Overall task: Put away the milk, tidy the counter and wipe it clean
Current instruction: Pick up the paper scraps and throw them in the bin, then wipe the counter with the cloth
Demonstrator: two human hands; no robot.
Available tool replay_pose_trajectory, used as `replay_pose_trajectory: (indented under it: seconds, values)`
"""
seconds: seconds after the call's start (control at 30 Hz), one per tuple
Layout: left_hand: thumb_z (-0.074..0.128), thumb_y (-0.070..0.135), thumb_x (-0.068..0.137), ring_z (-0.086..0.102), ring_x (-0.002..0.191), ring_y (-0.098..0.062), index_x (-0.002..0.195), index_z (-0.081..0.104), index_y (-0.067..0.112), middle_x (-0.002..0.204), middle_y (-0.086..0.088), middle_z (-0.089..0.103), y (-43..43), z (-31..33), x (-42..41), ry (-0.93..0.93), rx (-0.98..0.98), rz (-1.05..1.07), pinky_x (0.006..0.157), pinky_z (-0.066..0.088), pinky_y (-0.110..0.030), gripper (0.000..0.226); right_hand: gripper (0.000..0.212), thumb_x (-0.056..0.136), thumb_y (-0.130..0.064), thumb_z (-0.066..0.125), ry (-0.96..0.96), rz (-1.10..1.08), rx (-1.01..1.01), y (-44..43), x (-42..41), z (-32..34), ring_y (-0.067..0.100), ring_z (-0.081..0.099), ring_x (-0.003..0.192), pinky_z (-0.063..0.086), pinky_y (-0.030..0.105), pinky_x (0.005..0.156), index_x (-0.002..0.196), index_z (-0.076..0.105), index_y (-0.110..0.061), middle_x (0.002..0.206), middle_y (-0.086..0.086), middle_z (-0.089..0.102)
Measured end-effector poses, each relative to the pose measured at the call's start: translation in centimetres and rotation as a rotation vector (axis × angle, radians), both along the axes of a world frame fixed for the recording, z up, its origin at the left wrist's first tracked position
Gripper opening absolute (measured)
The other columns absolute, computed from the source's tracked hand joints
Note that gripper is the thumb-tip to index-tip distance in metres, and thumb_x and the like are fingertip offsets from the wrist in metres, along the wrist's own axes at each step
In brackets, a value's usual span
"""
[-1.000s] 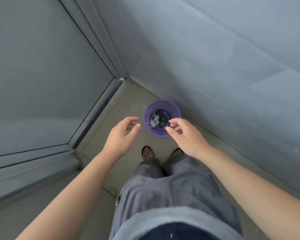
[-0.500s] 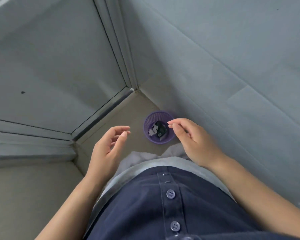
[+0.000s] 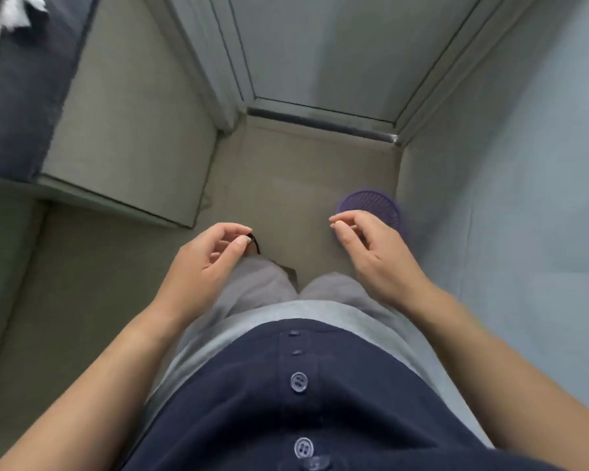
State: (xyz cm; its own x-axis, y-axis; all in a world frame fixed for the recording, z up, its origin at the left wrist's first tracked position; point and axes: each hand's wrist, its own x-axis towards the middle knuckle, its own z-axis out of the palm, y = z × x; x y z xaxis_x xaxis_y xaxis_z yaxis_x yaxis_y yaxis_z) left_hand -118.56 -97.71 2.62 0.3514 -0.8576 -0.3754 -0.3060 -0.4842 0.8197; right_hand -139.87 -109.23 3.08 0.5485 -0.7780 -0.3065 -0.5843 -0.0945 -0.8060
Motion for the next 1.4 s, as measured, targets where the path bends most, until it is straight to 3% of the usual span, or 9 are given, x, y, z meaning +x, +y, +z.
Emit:
replay_pose_trajectory:
  seconds: [0.13, 0.27, 0.37, 0.57, 0.97, 1.23, 1.4]
  values:
    - [0.047, 0.050, 0.082, 0.062, 0.094, 0.000, 0.096, 0.062, 0.040, 0.098, 0.017, 0.068, 6.8, 0.6, 0.8, -0.023, 0.030, 0.264, 0.075, 0.042, -0.010, 0.023, 0.024, 0.096, -0.032, 0.044, -0.035, 0.299, -0.031, 1.3, 4.8, 1.1, -0.002, 0.050, 0.091, 0.039, 0.014, 0.080, 0.109, 0.059, -0.019, 0.102, -0.010, 0.057]
    - [0.047, 0.039, 0.083, 0.061, 0.091, -0.002, 0.097, 0.064, 0.032, 0.097, 0.012, 0.069, 12.2, 1.2, 0.5, -0.025, 0.018, 0.523, 0.074, 0.041, -0.005, 0.023, 0.024, 0.095, -0.033, 0.043, -0.077, 0.463, -0.029, 3.9, 9.2, 1.8, -0.001, 0.051, 0.093, 0.042, 0.015, 0.080, 0.109, 0.059, -0.021, 0.102, -0.012, 0.057]
    - [0.049, 0.042, 0.082, 0.061, 0.092, 0.000, 0.096, 0.064, 0.033, 0.095, 0.018, 0.068, 16.6, 1.2, 0.5, 0.007, 0.013, 0.682, 0.078, 0.042, -0.008, 0.023, 0.023, 0.095, -0.035, 0.043, -0.063, 0.568, 0.023, 7.2, 11.7, 1.5, 0.000, 0.053, 0.094, 0.044, 0.021, 0.082, 0.108, 0.058, -0.023, 0.102, -0.012, 0.058]
    - [0.045, 0.060, 0.072, 0.062, 0.097, -0.006, 0.094, 0.064, 0.040, 0.096, 0.023, 0.067, 26.5, 0.0, 2.7, 0.069, 0.041, 0.841, 0.086, 0.045, -0.025, 0.035, 0.025, 0.094, -0.036, 0.043, 0.010, 0.739, 0.024, 14.8, 16.2, 0.3, 0.002, 0.053, 0.096, 0.044, 0.026, 0.085, 0.108, 0.058, -0.022, 0.103, -0.010, 0.058]
    - [0.046, 0.061, 0.073, 0.063, 0.094, -0.005, 0.095, 0.062, 0.043, 0.095, 0.022, 0.068, 46.2, 1.3, 14.3, -0.018, -0.104, 1.074, 0.085, 0.046, -0.024, 0.033, 0.027, 0.094, -0.035, 0.044, -0.107, 0.987, -0.128, 33.6, 34.2, 3.3, 0.007, 0.055, 0.095, 0.048, 0.030, 0.083, 0.109, 0.059, -0.017, 0.103, -0.006, 0.060]
    - [0.051, 0.052, 0.079, 0.063, 0.092, 0.000, 0.095, 0.064, 0.037, 0.098, 0.020, 0.067, 54.5, 0.9, 17.2, -0.025, -0.118, 1.338, 0.082, 0.047, -0.014, 0.026, 0.033, 0.094, -0.040, 0.040, -0.040, 1.224, -0.123, 43.2, 43.0, 2.0, 0.008, 0.056, 0.094, 0.048, 0.032, 0.083, 0.108, 0.059, -0.017, 0.105, -0.005, 0.060]
    - [0.050, 0.051, 0.081, 0.063, 0.095, 0.001, 0.096, 0.061, 0.046, 0.097, 0.021, 0.068, 58.6, -0.4, 22.8, 0.003, -0.079, 1.413, 0.083, 0.045, -0.016, 0.019, 0.033, 0.093, -0.040, 0.041, -0.035, 1.334, -0.134, 47.7, 51.1, 0.7, 0.009, 0.055, 0.094, 0.048, 0.034, 0.084, 0.108, 0.059, -0.017, 0.103, -0.004, 0.060]
